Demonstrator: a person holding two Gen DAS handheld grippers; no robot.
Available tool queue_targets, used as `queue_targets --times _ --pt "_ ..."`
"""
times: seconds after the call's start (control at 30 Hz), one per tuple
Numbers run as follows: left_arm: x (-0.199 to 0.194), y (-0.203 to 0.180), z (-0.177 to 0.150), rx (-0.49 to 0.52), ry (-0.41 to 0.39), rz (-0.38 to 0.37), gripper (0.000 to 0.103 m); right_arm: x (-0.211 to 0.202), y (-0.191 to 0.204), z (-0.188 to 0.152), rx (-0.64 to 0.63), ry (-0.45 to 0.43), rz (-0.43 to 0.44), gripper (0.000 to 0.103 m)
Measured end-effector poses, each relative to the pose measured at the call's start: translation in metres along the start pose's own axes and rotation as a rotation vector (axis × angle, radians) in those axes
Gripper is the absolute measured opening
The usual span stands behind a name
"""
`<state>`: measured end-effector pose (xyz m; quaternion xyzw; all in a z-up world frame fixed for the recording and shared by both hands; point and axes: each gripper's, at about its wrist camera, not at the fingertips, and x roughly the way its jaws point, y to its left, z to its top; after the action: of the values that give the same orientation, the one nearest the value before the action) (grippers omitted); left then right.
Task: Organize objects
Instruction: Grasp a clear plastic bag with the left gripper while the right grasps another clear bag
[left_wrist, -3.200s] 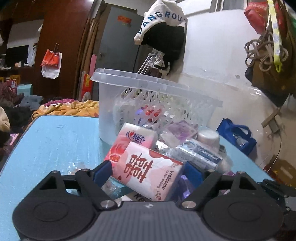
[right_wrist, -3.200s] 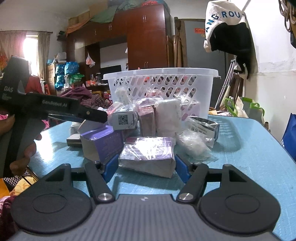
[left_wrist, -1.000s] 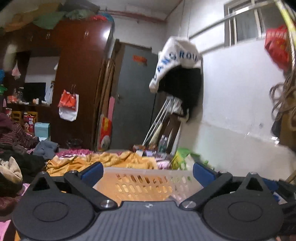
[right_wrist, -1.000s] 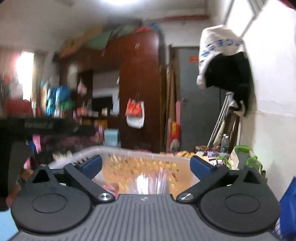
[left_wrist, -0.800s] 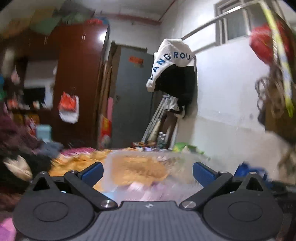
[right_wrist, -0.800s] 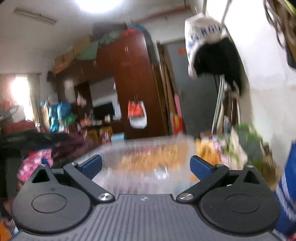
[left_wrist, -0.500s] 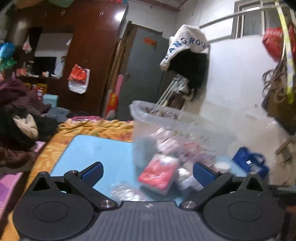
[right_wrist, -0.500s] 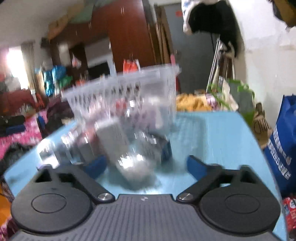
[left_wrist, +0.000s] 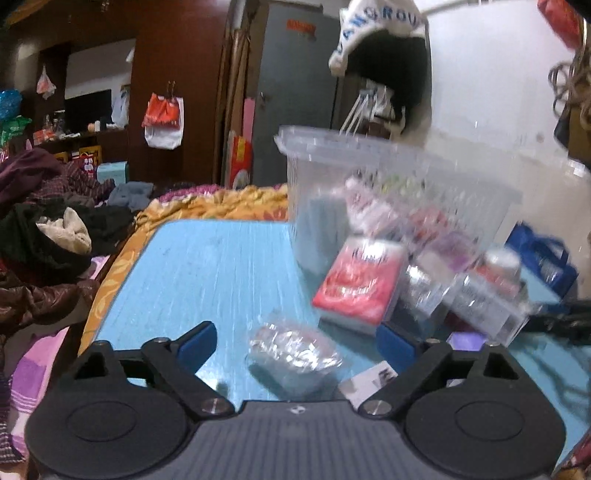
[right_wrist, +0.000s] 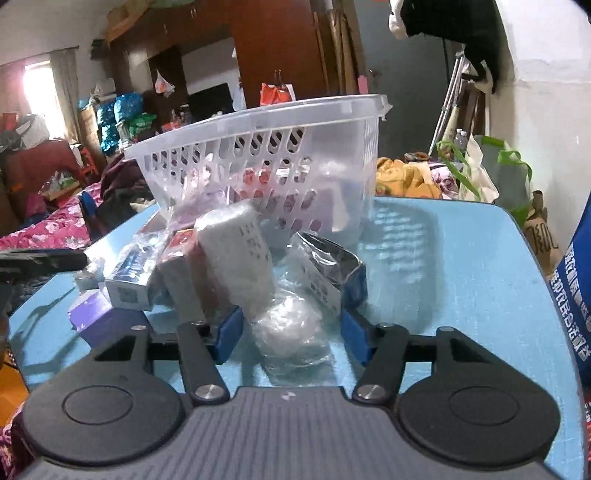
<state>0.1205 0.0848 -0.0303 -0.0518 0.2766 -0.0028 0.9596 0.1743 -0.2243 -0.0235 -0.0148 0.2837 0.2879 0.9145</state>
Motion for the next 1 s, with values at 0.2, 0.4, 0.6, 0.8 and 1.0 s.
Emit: queue_targets --times 0.2,0.4,0.6,0.8,1.0 --pt "0.01 -0.008 -0.006 0.032 0.019 0.083 0.061 -0.007 0.004 -0.003 -0.027 -0.038 -0.015 0.047" --pt "-0.012 -0.008 -0.015 0.013 -0.136 0.047 0.061 -0.028 -0.007 -0.011 0.025 -0.185 0.039 0.047" --pt "-0.015 -0.009 -0.017 0.012 -0.186 0.007 0.061 -0.04 0.002 -0.015 0.013 -0.303 -0.019 0.047" --pt "-0.017 -0.009 -0.018 0.015 -0.216 -0.013 0.061 -0.041 0.001 -0.014 0.008 -0.33 -0.019 0.047" --pt "-0.022 -0.005 -0.022 0.01 -0.259 -0.05 0.061 -0.042 0.002 -0.016 0.001 -0.351 -0.021 0.047"
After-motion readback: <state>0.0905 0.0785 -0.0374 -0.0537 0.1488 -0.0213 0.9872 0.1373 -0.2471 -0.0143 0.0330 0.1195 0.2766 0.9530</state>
